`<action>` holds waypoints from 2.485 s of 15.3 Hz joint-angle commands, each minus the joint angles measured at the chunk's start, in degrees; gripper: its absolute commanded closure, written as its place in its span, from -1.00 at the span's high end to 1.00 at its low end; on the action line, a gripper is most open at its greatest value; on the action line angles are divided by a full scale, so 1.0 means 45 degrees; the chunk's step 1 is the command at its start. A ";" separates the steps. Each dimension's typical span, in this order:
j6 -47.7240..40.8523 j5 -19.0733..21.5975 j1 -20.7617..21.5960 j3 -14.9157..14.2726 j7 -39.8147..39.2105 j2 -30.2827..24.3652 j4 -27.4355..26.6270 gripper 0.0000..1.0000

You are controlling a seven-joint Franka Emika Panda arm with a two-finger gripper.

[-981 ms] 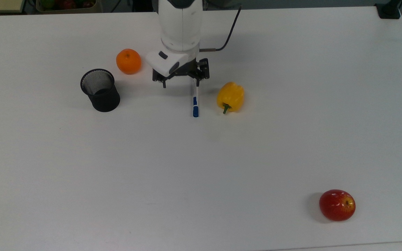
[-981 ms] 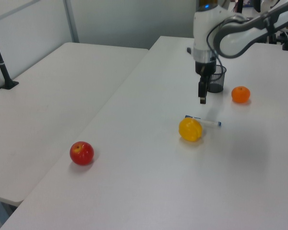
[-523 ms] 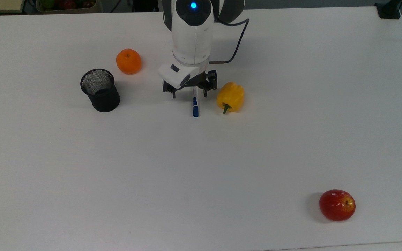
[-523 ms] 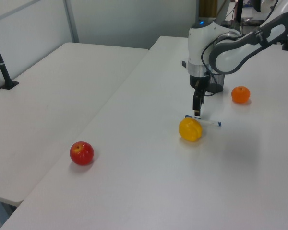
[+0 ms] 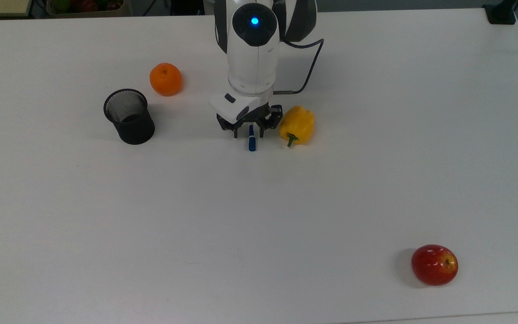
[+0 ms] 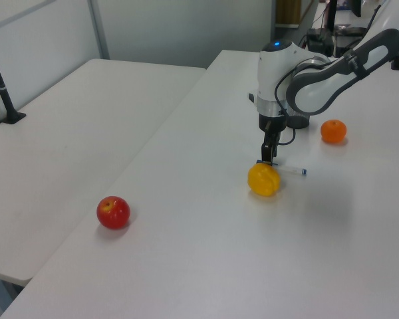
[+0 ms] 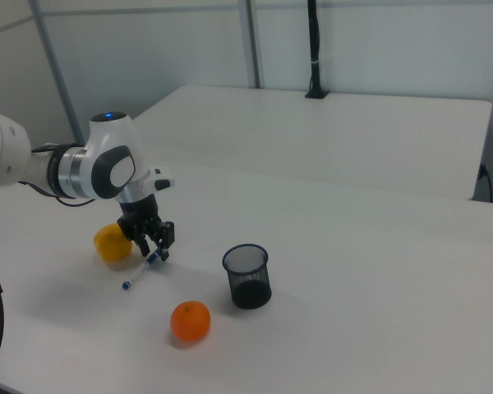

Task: Place marker
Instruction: 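Close the gripper on the marker's capped end, then lift the marker and carry it over the black mesh pen cup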

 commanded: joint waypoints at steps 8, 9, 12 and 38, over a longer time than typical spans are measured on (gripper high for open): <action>0.0449 -0.0049 0.0240 -0.0058 0.0515 0.0156 0.0004 -0.38; 0.0449 -0.0068 0.0240 -0.0058 0.0515 0.0156 0.0004 -0.44; 0.0449 -0.0107 0.0240 -0.0058 0.0515 0.0156 0.0004 -0.59; -0.1469 -0.0418 -0.2726 -0.0195 0.0320 -0.3418 0.0922 -0.80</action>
